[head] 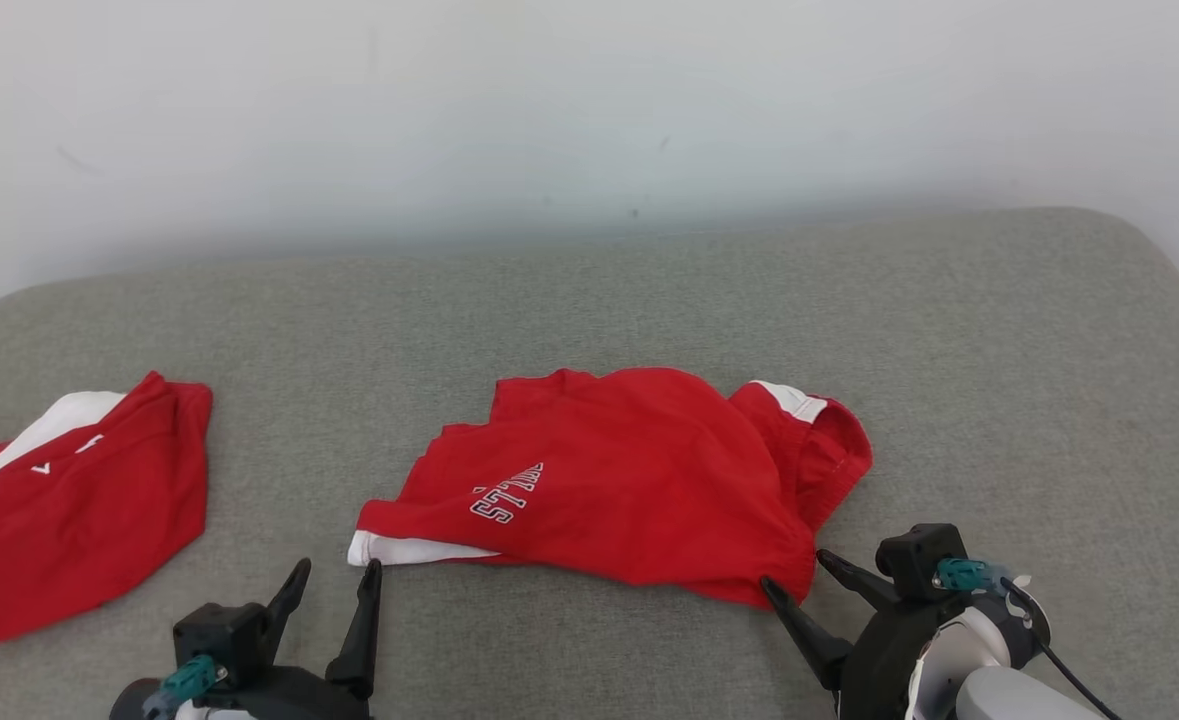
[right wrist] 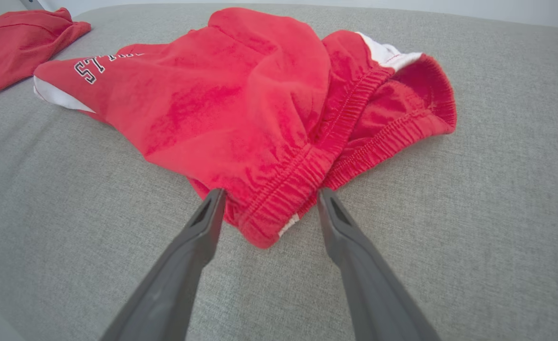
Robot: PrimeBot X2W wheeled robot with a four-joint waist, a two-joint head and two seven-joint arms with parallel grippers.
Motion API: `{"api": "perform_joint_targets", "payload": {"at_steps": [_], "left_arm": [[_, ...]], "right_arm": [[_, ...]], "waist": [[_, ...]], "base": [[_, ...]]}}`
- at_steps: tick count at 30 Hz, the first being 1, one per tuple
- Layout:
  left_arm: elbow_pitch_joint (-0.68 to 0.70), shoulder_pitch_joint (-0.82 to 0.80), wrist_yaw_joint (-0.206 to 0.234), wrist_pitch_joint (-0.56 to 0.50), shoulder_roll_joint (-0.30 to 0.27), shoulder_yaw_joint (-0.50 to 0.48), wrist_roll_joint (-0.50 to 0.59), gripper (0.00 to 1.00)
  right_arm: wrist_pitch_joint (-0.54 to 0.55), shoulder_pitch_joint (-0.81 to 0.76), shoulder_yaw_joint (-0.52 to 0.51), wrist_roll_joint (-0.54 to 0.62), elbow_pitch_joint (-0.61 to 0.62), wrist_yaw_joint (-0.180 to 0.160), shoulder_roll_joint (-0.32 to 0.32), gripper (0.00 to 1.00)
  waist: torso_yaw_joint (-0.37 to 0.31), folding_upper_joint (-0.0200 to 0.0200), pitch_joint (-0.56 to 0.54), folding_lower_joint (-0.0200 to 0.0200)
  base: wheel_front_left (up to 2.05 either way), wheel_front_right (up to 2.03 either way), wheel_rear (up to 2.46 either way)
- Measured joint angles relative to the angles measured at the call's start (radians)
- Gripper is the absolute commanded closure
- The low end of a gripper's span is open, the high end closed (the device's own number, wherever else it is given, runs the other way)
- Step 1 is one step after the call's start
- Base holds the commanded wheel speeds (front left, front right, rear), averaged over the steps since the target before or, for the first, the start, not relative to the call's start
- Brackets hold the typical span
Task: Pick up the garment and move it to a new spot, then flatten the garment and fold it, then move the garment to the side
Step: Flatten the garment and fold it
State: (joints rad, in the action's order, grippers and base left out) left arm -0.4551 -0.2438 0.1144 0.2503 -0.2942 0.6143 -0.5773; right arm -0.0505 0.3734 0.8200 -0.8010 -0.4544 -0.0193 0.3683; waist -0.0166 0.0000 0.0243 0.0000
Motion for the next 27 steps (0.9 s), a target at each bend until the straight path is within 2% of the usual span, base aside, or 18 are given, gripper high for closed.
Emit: {"api": "perform_joint_targets", "payload": {"at_steps": [11,12,13,15,16,27], "left_arm": [[0.185,0.094,0.01,0.001,-0.003,-0.103,0.055,0.0],[0.185,0.094,0.01,0.001,-0.003,-0.103,0.055,0.0],[0.199,0.11,0.01,0.001,-0.002,-0.12,0.065,0.0],[0.212,0.13,0.01,0.001,0.004,-0.154,0.073,0.0],[0.212,0.13,0.01,0.001,0.004,-0.154,0.073,0.0],[0.269,0.186,0.01,0.001,0.045,-0.244,0.141,0.0]], "right_arm": [[-0.012,-0.015,-0.001,-0.014,-0.033,0.0,-0.028,0.0],[-0.012,-0.015,-0.001,-0.014,-0.033,0.0,-0.028,0.05],[-0.012,-0.017,-0.001,-0.017,-0.039,0.001,-0.033,0.55],[-0.012,-0.016,-0.001,-0.017,-0.045,0.002,-0.037,0.82],[-0.012,-0.016,-0.001,-0.017,-0.045,0.002,-0.037,1.0],[-0.019,-0.011,-0.024,-0.05,-0.065,0.02,-0.045,1.0]], "waist": [[0.041,-0.0001,-0.006,0.0],[0.041,-0.0001,-0.006,0.0],[0.046,0.0,-0.008,0.0],[0.05,0.0,-0.01,0.0],[0.05,0.0,-0.01,0.0],[0.058,0.0,-0.012,0.0]], "base": [[0.0,0.0,0.0],[0.0,0.0,0.0],[0.0,0.0,0.0],[0.0,0.0,0.0],[0.0,0.0,0.0],[0.0,0.0,0.0]]}}
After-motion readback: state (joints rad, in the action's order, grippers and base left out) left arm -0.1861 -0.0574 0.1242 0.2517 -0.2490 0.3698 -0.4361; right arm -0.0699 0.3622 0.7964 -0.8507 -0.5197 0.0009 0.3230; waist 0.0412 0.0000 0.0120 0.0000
